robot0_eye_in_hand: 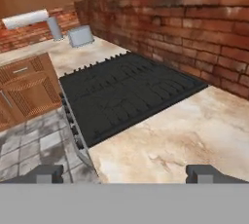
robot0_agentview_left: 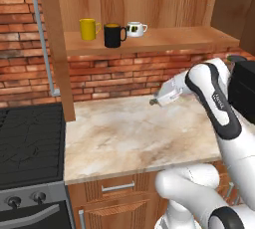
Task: Pick the mug on the counter and place it in the cabinet with the handle facing the right, like the mugs already inside.
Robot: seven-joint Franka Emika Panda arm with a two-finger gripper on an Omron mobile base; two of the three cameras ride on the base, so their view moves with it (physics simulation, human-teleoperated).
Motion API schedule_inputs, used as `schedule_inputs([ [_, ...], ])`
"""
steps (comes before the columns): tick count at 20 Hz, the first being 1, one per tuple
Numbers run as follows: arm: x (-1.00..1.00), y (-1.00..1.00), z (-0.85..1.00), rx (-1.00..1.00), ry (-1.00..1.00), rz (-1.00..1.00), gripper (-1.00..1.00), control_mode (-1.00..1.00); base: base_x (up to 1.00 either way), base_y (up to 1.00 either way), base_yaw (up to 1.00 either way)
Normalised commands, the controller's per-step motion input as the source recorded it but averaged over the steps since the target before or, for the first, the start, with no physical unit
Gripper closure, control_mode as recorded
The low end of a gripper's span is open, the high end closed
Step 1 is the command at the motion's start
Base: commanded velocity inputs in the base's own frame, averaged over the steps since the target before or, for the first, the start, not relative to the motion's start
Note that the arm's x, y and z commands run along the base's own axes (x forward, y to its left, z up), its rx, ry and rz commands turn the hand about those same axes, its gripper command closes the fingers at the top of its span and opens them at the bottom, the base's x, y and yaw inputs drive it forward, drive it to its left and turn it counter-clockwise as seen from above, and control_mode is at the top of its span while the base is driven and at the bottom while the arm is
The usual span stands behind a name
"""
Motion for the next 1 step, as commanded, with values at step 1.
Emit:
schedule_inputs([
  [1, 0.00, 0.00, -0.66, -0.03, 0.05, 0.00, -1.00, -1.00, 0.00, 0.00, 0.00],
])
